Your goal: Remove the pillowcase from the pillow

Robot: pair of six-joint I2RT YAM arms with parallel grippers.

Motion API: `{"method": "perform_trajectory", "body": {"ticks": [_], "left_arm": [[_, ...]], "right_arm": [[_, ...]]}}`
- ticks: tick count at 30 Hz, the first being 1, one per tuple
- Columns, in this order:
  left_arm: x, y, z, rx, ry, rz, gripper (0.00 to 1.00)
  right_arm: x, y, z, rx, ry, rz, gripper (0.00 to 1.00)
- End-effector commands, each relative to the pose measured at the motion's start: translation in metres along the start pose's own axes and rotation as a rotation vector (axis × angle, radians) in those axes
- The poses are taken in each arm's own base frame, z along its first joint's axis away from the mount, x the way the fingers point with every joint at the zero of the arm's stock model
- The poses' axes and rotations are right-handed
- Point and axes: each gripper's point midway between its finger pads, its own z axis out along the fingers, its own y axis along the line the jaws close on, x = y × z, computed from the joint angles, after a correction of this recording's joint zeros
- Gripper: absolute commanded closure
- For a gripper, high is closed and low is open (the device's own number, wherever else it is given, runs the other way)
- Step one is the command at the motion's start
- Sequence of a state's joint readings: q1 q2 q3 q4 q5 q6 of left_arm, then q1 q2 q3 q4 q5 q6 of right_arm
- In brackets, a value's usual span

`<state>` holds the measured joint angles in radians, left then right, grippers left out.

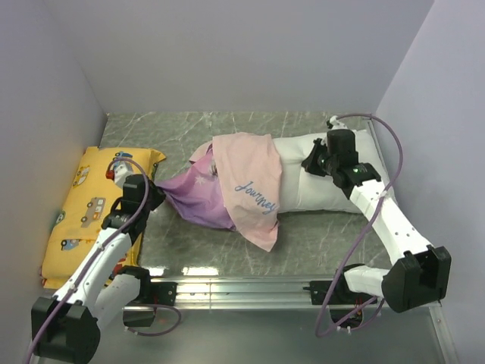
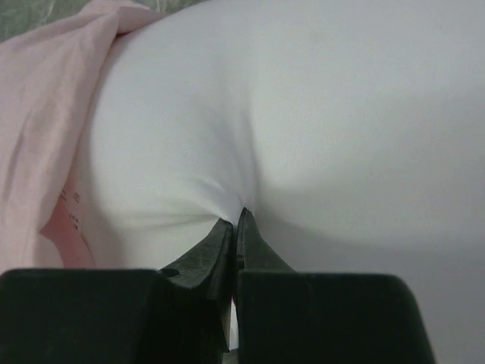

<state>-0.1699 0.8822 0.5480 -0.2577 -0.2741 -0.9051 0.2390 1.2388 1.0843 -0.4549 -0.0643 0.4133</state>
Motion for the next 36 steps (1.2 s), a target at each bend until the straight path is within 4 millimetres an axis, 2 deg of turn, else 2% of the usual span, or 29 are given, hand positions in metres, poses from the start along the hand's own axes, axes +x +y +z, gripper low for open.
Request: {"method": "perform_trajectory", "body": {"ticks": [1, 2, 3, 4, 5, 6, 7, 9, 10, 11, 12, 13, 14, 15, 16, 17, 19, 21, 22, 23, 24, 26, 27, 28, 30, 31, 33, 34, 36], "left_arm": [[-0.028, -0.051, -0.029, 0.193, -0.072, 0.051, 0.71], [-0.032, -0.052, -0.035, 0.192, -0.079, 0.054, 0.47], [-0.047, -0.064, -0.045, 0.223, -0.113, 0.056, 0.38], [-0.054, -0.072, -0.052, 0.250, -0.123, 0.058, 0.28], [-0.059, -0.080, -0.056, 0.271, -0.126, 0.062, 0.24], [-0.069, -0.094, -0.063, 0.308, -0.142, 0.067, 0.21], [-0.063, -0.103, -0.059, 0.332, -0.100, 0.082, 0.17], [-0.069, -0.128, -0.059, 0.400, -0.085, 0.106, 0.15], [-0.052, -0.138, -0.044, 0.414, -0.003, 0.138, 0.14], [-0.047, -0.146, -0.037, 0.424, 0.030, 0.158, 0.14], [-0.051, -0.163, -0.036, 0.453, 0.043, 0.182, 0.14], [-0.033, -0.166, -0.015, 0.420, 0.106, 0.211, 0.14], [-0.024, -0.174, -0.010, 0.445, 0.150, 0.225, 0.11], [-0.025, -0.187, -0.005, 0.473, 0.167, 0.233, 0.10], [-0.005, -0.187, 0.017, 0.459, 0.239, 0.247, 0.10], [-0.002, -0.202, 0.018, 0.508, 0.278, 0.254, 0.09], [0.018, -0.213, 0.036, 0.543, 0.353, 0.260, 0.05], [0.024, -0.230, 0.030, 0.605, 0.371, 0.281, 0.04], [0.035, -0.235, 0.029, 0.601, 0.384, 0.303, 0.03], [0.035, -0.238, 0.030, 0.598, 0.379, 0.310, 0.03], [0.038, -0.239, 0.031, 0.602, 0.388, 0.307, 0.05], [0.042, -0.235, 0.036, 0.575, 0.394, 0.299, 0.26], [0.038, -0.230, 0.042, 0.532, 0.368, 0.288, 0.40], [0.033, -0.227, 0.044, 0.502, 0.348, 0.282, 0.75], [0.021, -0.214, 0.051, 0.423, 0.304, 0.257, 0.97], [-0.003, -0.206, 0.057, 0.378, 0.241, 0.224, 1.00], [-0.031, -0.190, 0.063, 0.323, 0.190, 0.158, 0.99], [-0.061, -0.175, 0.067, 0.283, 0.130, 0.114, 0.99], [-0.089, -0.162, 0.069, 0.242, 0.072, 0.073, 1.00]], "right_arm": [[0.011, 0.003, -0.001, -0.011, -0.051, -0.015, 1.00], [0.022, 0.005, 0.000, -0.019, -0.042, -0.014, 1.00], [0.044, 0.001, 0.005, -0.013, -0.007, -0.019, 1.00], [0.048, 0.003, 0.006, -0.015, -0.026, -0.002, 1.00], [0.063, 0.012, 0.008, -0.038, -0.007, -0.014, 1.00], [0.082, 0.007, 0.012, -0.023, 0.016, -0.012, 1.00], [0.085, 0.011, 0.014, -0.037, 0.000, 0.007, 1.00], [0.113, 0.009, 0.020, -0.045, 0.045, 0.014, 1.00], [0.115, 0.013, 0.022, -0.060, 0.033, 0.032, 1.00], [0.121, 0.012, 0.023, -0.056, 0.037, 0.038, 1.00], [0.138, 0.008, 0.026, -0.049, 0.068, 0.036, 1.00], [0.140, 0.011, 0.028, -0.063, 0.062, 0.049, 1.00], [0.146, 0.009, 0.029, -0.065, 0.075, 0.055, 1.00], [0.156, 0.003, 0.032, -0.049, 0.095, 0.054, 1.00], [0.159, 0.002, 0.033, -0.050, 0.096, 0.059, 1.00], [0.163, 0.000, 0.034, -0.047, 0.102, 0.062, 1.00], [0.172, -0.004, 0.036, -0.041, 0.119, 0.060, 1.00], [0.175, -0.007, 0.038, -0.031, 0.128, 0.055, 1.00], [0.177, -0.008, 0.038, -0.027, 0.130, 0.050, 1.00], [0.178, -0.009, 0.038, -0.022, 0.132, 0.047, 1.00], [0.177, -0.011, 0.039, -0.010, 0.125, 0.046, 1.00], [0.176, -0.012, 0.039, -0.003, 0.123, 0.042, 1.00], [0.173, -0.012, 0.040, 0.000, 0.117, 0.042, 1.00], [0.174, -0.011, 0.039, 0.000, 0.120, 0.041, 1.00], [0.165, -0.009, 0.036, -0.003, 0.101, 0.041, 1.00], [0.164, -0.011, 0.034, 0.008, 0.099, 0.037, 1.00], [0.151, -0.010, 0.028, 0.013, 0.064, 0.039, 1.00], [0.150, -0.015, 0.026, 0.039, 0.062, 0.033, 1.00], [0.140, -0.020, 0.021, 0.044, 0.036, 0.053, 1.00]]}}
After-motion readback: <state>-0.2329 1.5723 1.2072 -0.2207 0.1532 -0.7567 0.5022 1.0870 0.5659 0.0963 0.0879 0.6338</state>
